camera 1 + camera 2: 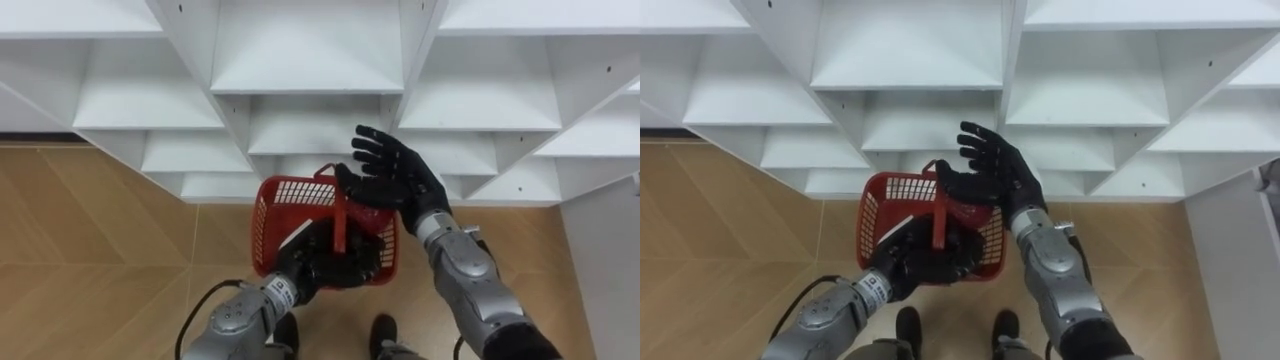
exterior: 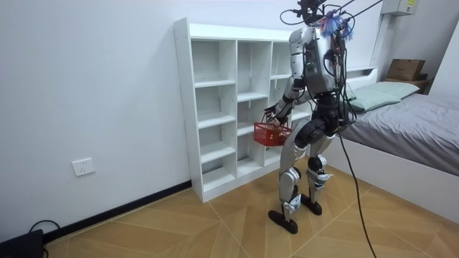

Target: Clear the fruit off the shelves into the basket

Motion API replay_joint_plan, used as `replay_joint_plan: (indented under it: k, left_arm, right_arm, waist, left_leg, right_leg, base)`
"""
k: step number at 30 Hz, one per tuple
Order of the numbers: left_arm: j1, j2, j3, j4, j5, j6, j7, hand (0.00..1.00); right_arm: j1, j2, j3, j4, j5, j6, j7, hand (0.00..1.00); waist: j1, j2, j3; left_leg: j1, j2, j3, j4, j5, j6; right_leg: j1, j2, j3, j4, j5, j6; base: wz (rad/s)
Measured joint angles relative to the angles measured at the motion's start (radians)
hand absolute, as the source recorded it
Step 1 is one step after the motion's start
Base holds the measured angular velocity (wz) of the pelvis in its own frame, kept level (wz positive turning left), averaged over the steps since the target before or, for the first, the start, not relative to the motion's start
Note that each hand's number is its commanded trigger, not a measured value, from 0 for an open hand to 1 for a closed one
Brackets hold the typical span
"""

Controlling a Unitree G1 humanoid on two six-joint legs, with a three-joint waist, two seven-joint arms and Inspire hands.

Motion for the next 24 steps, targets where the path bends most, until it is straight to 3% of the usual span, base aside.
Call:
replay_joint_plan:
  k: [11,24]
  left_arm:
    - [0.001,0.000,0.001,0.000,0.002,0.008,0.004,1.00]
    - [0.005,0.024,0.002,0.039,0.020,0.008,0.005,1.00]
  right_arm:
    - [0.017,0.000,0.025,0.013,-0.030,0.000,-0.022,0.00]
    - [0.042,0.000,0.039,0.028,-0.031,0.002,-0.029,0.00]
  waist:
    - [0.003,0.001,-0.0004]
    - [0.002,0.000,0.0000]
  left_leg:
    - [-0.002,0.002,-0.002,0.001,0.000,0.000]
    - [0.029,0.001,-0.003,-0.018,0.005,-0.003]
  right_leg:
    - [-0.001,0.004,0.001,-0.002,0.002,-0.001]
    - [0.030,0.005,-0.004,-0.018,0.002,-0.002]
  base:
    - [0.00]
    - [0.00]
